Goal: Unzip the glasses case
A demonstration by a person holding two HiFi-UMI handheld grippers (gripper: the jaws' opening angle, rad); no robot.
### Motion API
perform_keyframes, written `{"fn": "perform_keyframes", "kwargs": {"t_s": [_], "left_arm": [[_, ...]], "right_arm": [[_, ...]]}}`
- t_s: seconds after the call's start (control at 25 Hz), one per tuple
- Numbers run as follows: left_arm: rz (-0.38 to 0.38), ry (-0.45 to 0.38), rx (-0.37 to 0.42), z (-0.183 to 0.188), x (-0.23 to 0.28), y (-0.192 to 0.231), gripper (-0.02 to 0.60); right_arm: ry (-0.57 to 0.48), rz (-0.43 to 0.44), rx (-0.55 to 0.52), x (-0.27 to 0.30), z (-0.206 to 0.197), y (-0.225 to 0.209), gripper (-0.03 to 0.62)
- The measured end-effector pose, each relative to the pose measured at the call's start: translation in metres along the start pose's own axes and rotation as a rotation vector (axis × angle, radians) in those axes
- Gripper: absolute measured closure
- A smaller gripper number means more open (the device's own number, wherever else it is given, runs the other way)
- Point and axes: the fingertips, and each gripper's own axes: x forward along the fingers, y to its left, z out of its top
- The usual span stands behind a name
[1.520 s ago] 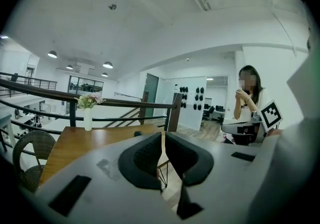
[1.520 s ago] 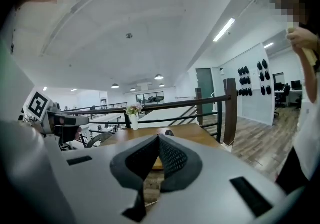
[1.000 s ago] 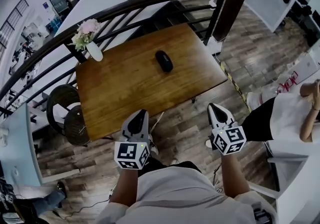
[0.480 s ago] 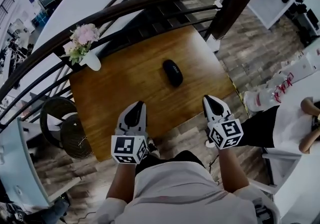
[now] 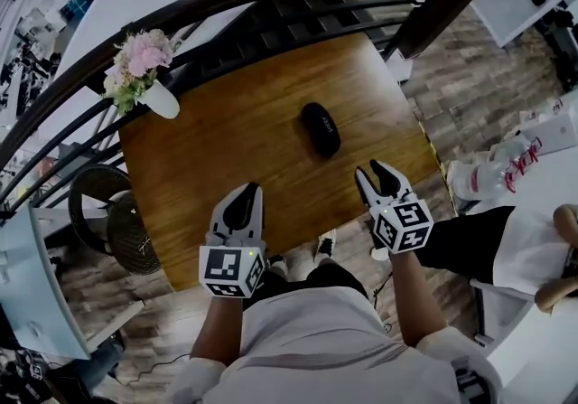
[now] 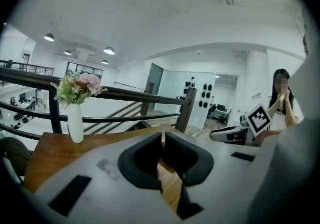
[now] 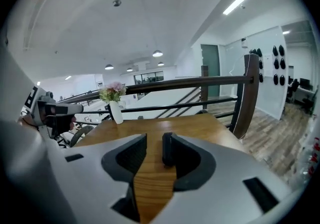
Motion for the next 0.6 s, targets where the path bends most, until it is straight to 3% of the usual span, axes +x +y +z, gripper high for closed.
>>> {"fn": "perform_keyframes", "kwargs": {"t_s": [0.36, 0.6], "left_arm": [[0.070, 0.058, -0.011, -0.007, 0.026, -0.025, 0.549], [0.132, 0.079, -0.019, -0.012, 0.025, -0.023, 0.549]], "right_arm": [[0.179, 0.104, 0.058, 0.083, -0.054, -0.033, 0.220], [0.298, 0.094, 0.053, 0.159, -0.101, -0.046, 0.163]]}}
